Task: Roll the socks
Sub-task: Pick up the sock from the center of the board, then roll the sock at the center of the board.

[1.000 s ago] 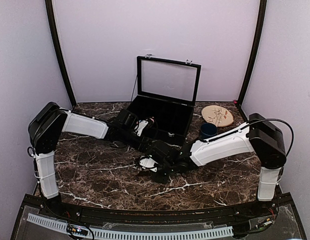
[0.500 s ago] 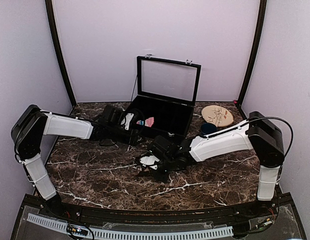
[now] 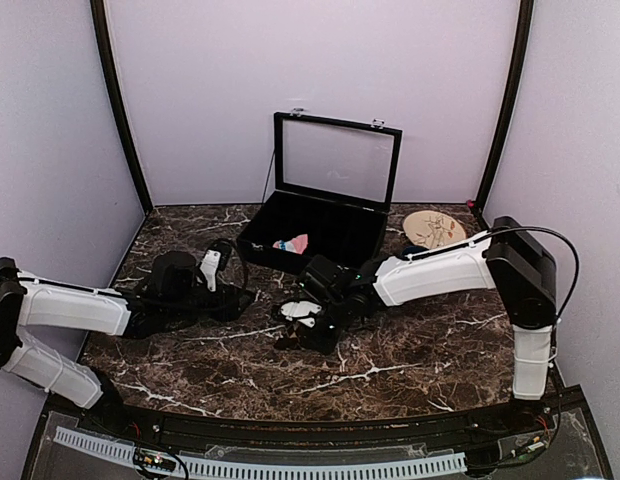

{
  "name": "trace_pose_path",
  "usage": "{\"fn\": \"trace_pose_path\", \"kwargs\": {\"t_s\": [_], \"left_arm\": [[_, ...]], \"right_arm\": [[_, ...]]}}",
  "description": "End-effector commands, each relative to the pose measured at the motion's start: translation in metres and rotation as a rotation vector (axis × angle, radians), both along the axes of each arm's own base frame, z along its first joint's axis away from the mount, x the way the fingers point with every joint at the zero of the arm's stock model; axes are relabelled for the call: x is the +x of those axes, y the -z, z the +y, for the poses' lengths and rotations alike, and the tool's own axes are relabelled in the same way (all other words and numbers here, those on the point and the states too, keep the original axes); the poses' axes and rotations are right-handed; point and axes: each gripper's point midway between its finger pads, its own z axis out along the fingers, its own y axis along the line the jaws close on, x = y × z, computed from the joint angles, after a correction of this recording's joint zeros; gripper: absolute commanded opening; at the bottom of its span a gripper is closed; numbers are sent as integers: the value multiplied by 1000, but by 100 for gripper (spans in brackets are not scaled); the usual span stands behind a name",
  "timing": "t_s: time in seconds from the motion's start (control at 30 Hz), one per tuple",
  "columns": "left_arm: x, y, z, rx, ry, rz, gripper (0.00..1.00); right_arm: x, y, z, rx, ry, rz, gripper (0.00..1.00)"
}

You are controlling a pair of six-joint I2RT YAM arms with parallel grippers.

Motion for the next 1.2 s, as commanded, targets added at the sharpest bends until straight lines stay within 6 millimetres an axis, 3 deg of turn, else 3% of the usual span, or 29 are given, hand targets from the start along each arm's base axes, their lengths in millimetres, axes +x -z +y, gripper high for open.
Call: {"fn": "trace_pose_path", "kwargs": {"t_s": [0.0, 0.27, 0.47, 0.7, 0.93, 1.17], "left_arm": [[-13, -32, -19, 5, 59, -185, 56], [-65, -28, -45, 18, 293, -289, 51], [-83, -21, -51, 66, 382, -327, 51], [-106, -9, -80, 187, 525, -375, 51], [-111, 5, -105, 385, 577, -486, 46], [-107, 22, -108, 542, 598, -569, 45]], "right_arm": [[-3, 9, -5, -27, 6, 109, 6], [-4, 7, -4, -7, 18, 239, 6], [-5, 7, -5, -7, 21, 329, 7], [-11, 5, -3, -3, 20, 419, 7], [-11, 2, -6, -5, 25, 463, 8], [-8, 2, -10, -12, 32, 492, 8]]}}
